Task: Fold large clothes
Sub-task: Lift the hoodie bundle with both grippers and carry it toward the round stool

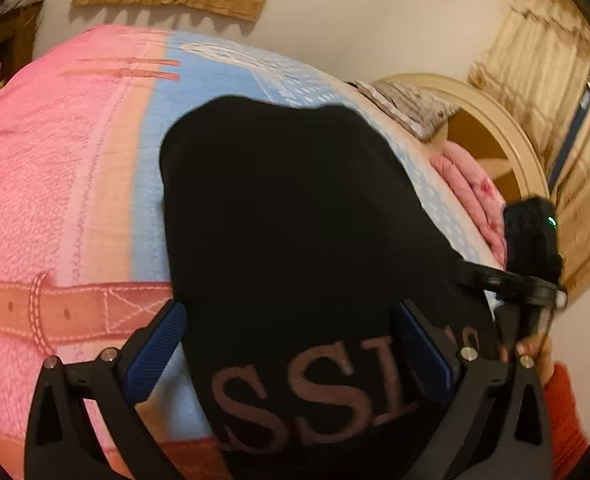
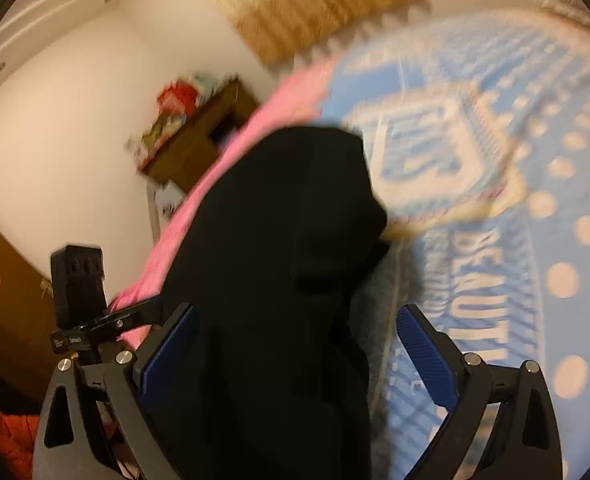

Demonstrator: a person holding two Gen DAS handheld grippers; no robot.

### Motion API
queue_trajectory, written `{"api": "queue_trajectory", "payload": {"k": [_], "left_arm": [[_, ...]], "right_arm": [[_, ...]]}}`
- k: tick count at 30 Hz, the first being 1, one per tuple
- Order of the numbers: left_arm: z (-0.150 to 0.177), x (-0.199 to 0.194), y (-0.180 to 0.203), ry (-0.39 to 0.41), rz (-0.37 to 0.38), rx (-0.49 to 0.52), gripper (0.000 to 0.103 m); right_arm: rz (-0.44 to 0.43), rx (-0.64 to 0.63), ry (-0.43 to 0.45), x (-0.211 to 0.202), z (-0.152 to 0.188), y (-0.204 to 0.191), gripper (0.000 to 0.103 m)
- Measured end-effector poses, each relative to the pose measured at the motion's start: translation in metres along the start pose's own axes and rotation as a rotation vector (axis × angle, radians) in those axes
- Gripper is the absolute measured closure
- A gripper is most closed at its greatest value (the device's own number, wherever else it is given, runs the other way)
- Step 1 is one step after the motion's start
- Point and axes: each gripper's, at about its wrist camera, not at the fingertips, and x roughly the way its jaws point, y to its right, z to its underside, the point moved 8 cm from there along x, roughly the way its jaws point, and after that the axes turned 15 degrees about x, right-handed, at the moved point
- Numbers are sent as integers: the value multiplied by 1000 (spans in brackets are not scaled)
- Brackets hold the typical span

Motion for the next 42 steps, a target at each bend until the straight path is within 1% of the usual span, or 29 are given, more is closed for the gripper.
{"api": "queue_trajectory", "payload": {"k": [1, 2, 3, 5, 6, 7, 8, 9, 11, 13, 15, 17, 18, 19, 20, 22, 23, 27, 30, 34, 37, 40, 42], "left_arm": [[2, 1, 0, 4, 18, -3, 0], [5, 2, -2, 7, 40, -17, 0], [8, 3, -4, 6, 64, -37, 0], [12, 8, -6, 4, 118, -81, 0], [16, 12, -6, 4, 148, -110, 0], [18, 14, -6, 13, 169, -129, 0], [20, 17, -6, 32, 185, -145, 0], [21, 17, -5, 41, 196, -151, 0], [23, 17, -6, 51, 233, -182, 0], [22, 19, -5, 53, 238, -195, 0], [20, 18, 1, 53, 206, -168, 0], [16, 18, 2, 48, 199, -142, 0], [17, 16, 4, 56, 208, -131, 0], [16, 16, 4, 64, 213, -121, 0], [16, 14, 6, 74, 213, -106, 4], [16, 7, 8, 94, 214, -98, 8], [14, 3, 10, 101, 219, -99, 10], [11, -10, 20, 110, 236, -84, 11], [16, -38, 23, 139, 259, -100, 12], [29, -83, 25, 191, 211, -84, 12], [40, -119, 16, 231, 168, -108, 12], [48, -153, -1, 254, 97, -139, 12], [55, -179, -16, 275, 32, -160, 12]], "right_arm": [[-10, 2, -24, 9, 1, 6, 4], [-50, 26, -40, 13, 2, 9, 4], [-119, 79, -63, 18, 3, 15, 4], [-191, 146, -99, 30, 7, 27, 1], [-219, 163, -105, 34, 9, 31, 1], [-251, 160, -83, 36, 11, 33, 1], [-258, 139, -61, 35, 12, 31, 1], [-253, 125, -61, 36, 13, 29, 1], [-245, 115, -90, 41, 13, 26, 1], [-247, 113, -112, 48, 11, 21, 1], [-243, 102, -124, 56, 11, 12, 1], [-267, 97, -157, 63, 16, -1, 1], [-294, 96, -188, 65, 22, -8, 1], [-335, 86, -242, 68, 33, -21, 1], [-329, 55, -253, 69, 39, -30, 1], [-319, 38, -245, 67, 46, -40, 1], [-339, 43, -234, 64, 48, -46, 1], [-455, 24, -178, 39, 63, -77, 2], [-549, 25, -159, 21, 79, -104, 2], [-600, -1, -176, 15, 104, -138, 2], [-660, -28, -199, 21, 120, -175, 2], [-712, -73, -249, 43, 136, -224, 2], [-742, -108, -289, 61, 144, -258, 2]]}}
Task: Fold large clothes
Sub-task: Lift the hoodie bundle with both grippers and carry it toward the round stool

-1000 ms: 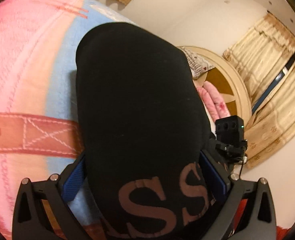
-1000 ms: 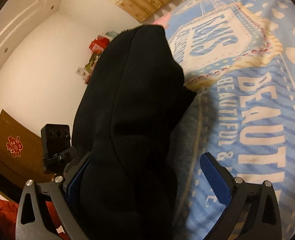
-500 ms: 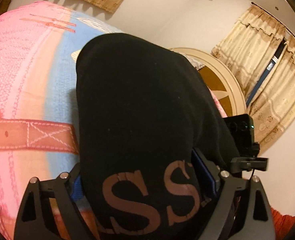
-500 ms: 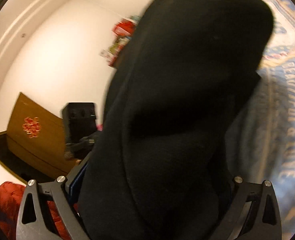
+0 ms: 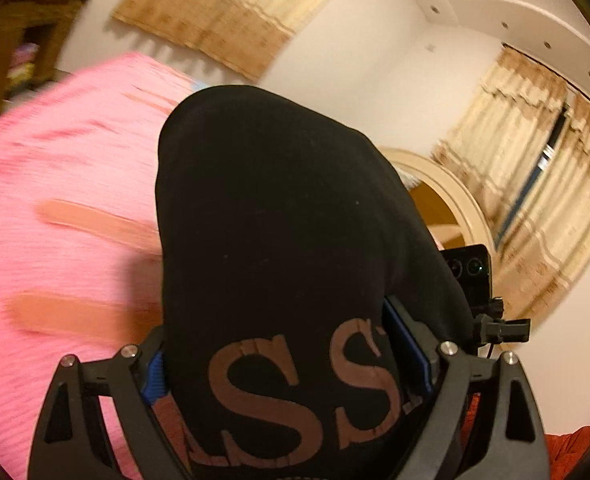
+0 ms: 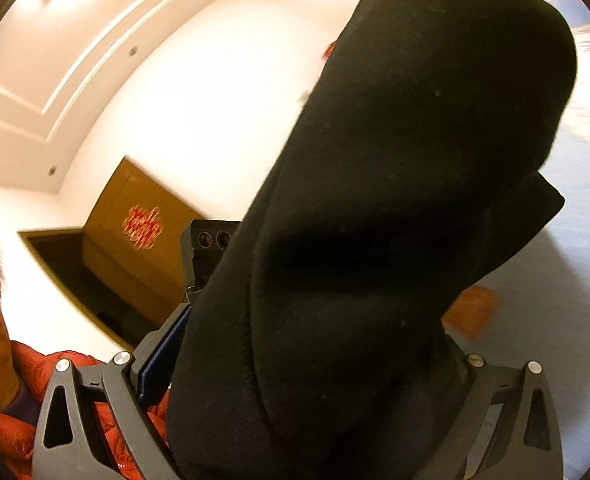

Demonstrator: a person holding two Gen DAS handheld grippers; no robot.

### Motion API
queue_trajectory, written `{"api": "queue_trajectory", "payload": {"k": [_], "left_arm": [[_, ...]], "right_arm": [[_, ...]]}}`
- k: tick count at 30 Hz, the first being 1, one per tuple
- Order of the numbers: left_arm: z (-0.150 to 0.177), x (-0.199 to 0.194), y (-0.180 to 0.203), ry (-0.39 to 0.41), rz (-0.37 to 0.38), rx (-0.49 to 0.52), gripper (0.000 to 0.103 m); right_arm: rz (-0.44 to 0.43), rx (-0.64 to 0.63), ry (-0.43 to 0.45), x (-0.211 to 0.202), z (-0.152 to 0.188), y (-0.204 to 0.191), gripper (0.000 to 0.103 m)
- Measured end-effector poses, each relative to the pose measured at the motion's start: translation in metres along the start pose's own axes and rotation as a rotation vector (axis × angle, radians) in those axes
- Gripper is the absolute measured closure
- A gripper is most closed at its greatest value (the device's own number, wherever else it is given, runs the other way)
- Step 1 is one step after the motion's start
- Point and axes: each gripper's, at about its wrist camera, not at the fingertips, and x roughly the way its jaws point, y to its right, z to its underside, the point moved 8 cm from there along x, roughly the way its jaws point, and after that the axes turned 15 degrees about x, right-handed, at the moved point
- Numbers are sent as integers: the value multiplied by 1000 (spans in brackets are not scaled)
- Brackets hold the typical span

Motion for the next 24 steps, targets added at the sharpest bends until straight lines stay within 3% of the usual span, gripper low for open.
{"api": "queue_trajectory", "payload": {"k": [4, 10, 13, 16, 18, 20, 24], "left_arm": [[-5, -53, -32, 53, -117, -39, 12], [-2, -140, -109, 147, -319, -119, 12], [8, -157, -152, 159, -410, -155, 12], [25, -150, -195, 123, -510, -200, 12], [45, -142, -226, 99, -520, -298, 12], [61, -144, -247, 169, -455, -392, 11], [51, -124, -243, 160, -476, -340, 8]], "right_arm": [[-55, -47, -122, 90, -8, -30, 2], [-95, -107, -289, 236, -18, -62, 2], [-77, -130, -354, 316, -24, -58, 2], [-2, -117, -377, 376, -30, -31, 3], [110, -99, -343, 413, -40, 2, 5], [190, -57, -276, 428, -57, 31, 5], [178, 33, -241, 431, -75, 49, 5]]}}
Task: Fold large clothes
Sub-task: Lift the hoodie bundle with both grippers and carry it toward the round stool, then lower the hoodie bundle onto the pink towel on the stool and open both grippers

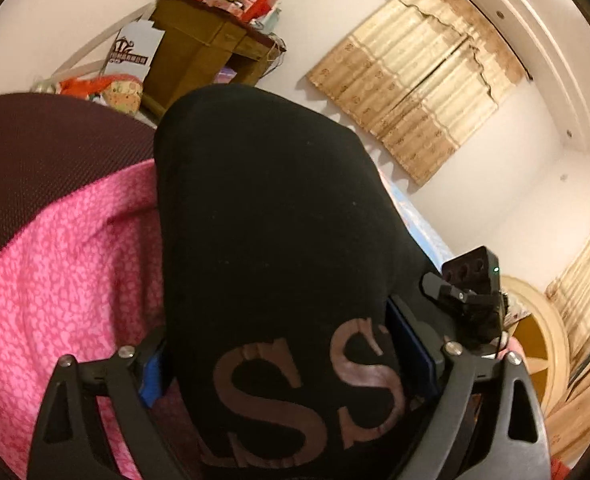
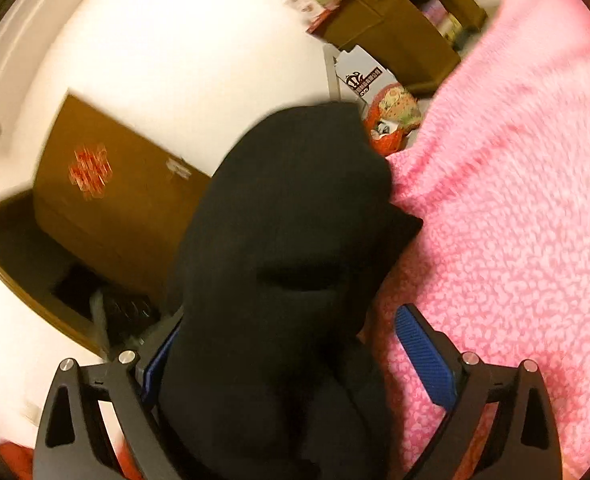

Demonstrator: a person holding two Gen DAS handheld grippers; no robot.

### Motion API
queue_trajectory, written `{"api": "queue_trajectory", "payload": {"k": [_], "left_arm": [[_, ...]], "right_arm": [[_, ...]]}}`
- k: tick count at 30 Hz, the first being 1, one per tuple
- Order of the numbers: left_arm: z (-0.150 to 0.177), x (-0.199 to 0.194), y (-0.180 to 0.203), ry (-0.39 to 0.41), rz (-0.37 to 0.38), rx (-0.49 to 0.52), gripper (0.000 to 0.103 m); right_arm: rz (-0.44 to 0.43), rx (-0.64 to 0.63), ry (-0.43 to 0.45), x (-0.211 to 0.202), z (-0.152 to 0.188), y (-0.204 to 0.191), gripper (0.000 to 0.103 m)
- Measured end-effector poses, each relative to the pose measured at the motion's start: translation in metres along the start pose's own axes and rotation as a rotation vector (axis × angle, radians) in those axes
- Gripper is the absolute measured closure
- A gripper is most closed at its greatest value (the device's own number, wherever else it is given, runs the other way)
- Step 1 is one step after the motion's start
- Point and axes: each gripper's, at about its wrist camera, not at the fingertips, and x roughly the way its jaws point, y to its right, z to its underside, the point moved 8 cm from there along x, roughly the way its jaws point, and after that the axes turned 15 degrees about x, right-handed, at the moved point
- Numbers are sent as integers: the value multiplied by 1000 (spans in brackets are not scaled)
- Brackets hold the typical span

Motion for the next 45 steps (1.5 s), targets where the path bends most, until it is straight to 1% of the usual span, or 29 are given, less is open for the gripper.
{"api": "queue_trajectory", "payload": {"k": [2, 3, 4, 5, 6, 7, 8, 9, 11, 12, 13, 14, 15, 16, 17, 18, 20, 21, 23, 25, 26, 30, 32, 35, 37, 40, 42, 43, 45], "left_arm": [[-4, 5, 2, -20, -2, -7, 7], [-7, 8, 3, -30, -3, -29, 7], [-9, 6, -3, -32, -8, -42, 7], [-12, 5, -2, -32, -36, -50, 7], [-16, 0, -2, -24, -80, -33, 7], [-23, -9, -2, -2, -139, 10, 8], [-31, -19, -1, 27, -218, 80, 8], [-39, -29, -3, 49, -287, 145, 8], [-53, -42, 10, 76, -443, 265, 6], [-56, -43, 17, 83, -494, 299, 5], [-59, -41, 19, 86, -519, 317, 4], [-61, -38, 19, 87, -527, 328, 4], [-63, -33, 20, 85, -527, 336, 4], [-62, -24, 26, 80, -530, 341, 4], [-60, -15, 25, 63, -538, 347, 4], [-57, -5, 26, 39, -553, 358, 4], [-52, 7, 26, -9, -595, 371, 4], [-47, 23, 24, -48, -630, 384, 4], [-29, 23, 17, -74, -678, 394, 3], [-28, 26, 15, -74, -695, 390, 0], [-22, 22, 11, -77, -698, 390, 0], [-28, 34, 4, -80, -718, 396, 0], [-17, 22, 6, -72, -717, 409, 0], [-10, 21, 6, -79, -717, 409, 0], [-1, 3, 12, -84, -730, 416, 0], [12, -22, 22, -87, -732, 411, 0], [19, -36, 29, -81, -729, 423, 0], [23, -42, 32, -75, -730, 432, 0], [31, -56, 36, -66, -748, 446, 0]], "right_arm": [[21, -8, 8, -10, -3, -4, 5], [16, 4, 31, -32, -10, 1, 5], [-1, 27, 87, -52, -16, -3, 5], [-15, 37, 133, -79, 19, -10, 5], [-28, 41, 192, -98, 19, -17, 5], [-32, 31, 234, -112, 24, -26, 5], [-24, 8, 272, -137, 20, -23, 5], [2, -31, 302, -148, 28, -37, 5], [77, -123, 345, -162, 49, -62, 5], [106, -167, 359, -161, 61, -75, 5], [142, -215, 374, -153, 69, -90, 6], [177, -269, 388, -148, 76, -102, 13], [203, -317, 397, -145, 85, -109, 24], [223, -348, 398, -144, 99, -112, 27], [240, -366, 392, -154, 118, -106, 33], [273, -380, 390, -160, 128, -105, 39], [373, -409, 382, -147, 134, -95, 46], [392, -404, 362, -139, 138, -88, 47], [421, -361, 319, -114, 136, -63, 47], [495, -340, 286, -96, 136, -44, 47], [515, -337, 286, -92, 136, -37, 47], [554, -356, 306, -85, 128, -26, 46], [552, -343, 310, -84, 126, -22, 46], [559, -334, 314, -85, 126, -17, 45], [577, -322, 318, -92, 130, -20, 44], [589, -307, 355, -109, 147, -35, 41], [580, -307, 410, -120, 157, -42, 38], [563, -308, 456, -129, 167, -48, 36], [550, -304, 494, -140, 181, -54, 23]]}}
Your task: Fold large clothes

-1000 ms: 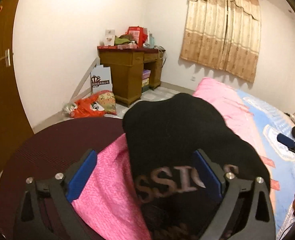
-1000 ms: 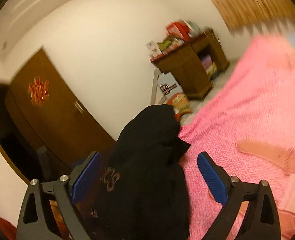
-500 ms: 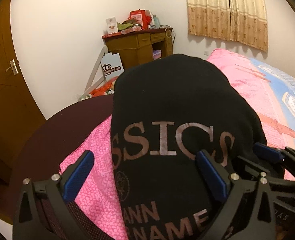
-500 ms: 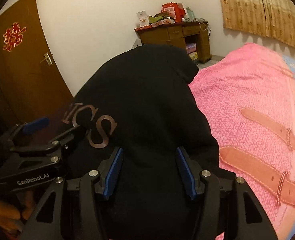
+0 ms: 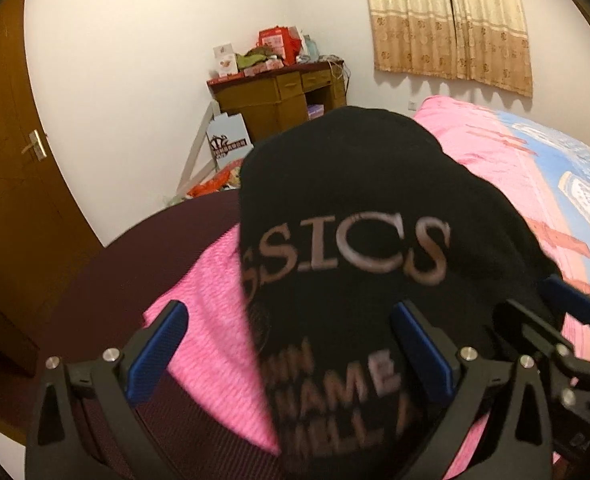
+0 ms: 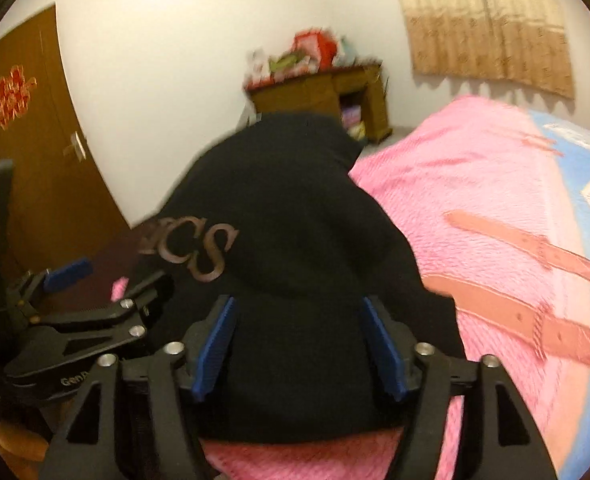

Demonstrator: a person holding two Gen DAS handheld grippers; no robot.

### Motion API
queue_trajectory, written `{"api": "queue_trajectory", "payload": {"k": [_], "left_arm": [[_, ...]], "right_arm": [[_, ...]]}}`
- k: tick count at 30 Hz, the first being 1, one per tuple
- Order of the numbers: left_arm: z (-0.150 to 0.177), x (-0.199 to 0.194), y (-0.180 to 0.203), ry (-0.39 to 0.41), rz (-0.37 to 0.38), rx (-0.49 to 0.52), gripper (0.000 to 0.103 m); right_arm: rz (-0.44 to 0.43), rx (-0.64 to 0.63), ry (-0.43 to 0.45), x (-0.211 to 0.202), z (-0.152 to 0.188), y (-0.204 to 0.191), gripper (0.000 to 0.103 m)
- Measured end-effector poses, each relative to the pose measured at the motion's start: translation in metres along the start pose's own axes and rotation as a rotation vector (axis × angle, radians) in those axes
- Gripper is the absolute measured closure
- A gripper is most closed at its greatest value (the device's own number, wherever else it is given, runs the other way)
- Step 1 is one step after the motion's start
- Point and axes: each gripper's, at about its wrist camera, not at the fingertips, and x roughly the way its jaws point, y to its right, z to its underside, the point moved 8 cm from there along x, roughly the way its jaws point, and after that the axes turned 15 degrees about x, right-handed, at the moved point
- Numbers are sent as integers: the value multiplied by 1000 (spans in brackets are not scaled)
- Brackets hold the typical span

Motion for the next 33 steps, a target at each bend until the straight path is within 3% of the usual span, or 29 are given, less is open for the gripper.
{"api": "queue_trajectory", "payload": {"k": [6, 11, 14, 19, 26, 33], "left_arm": [[33, -28, -7, 10, -9, -16, 0], [57, -44, -4, -4, 32, -24, 0], [56, -60, 0, 38, 48, -4, 0], [38, -101, -2, 162, 12, 20, 0], [21, -159, -9, 319, -3, 0, 0], [19, -190, -14, 376, 10, -38, 0]], "right_arm": [[59, 47, 43, -39, 23, 6, 21], [106, 63, 60, -67, 38, 9, 21], [159, 41, 102, -89, 41, 8, 21], [209, 54, 238, -142, 30, 2, 21], [197, -3, 436, -214, 14, -32, 18], [192, -82, 600, -270, 16, -61, 12]]}}
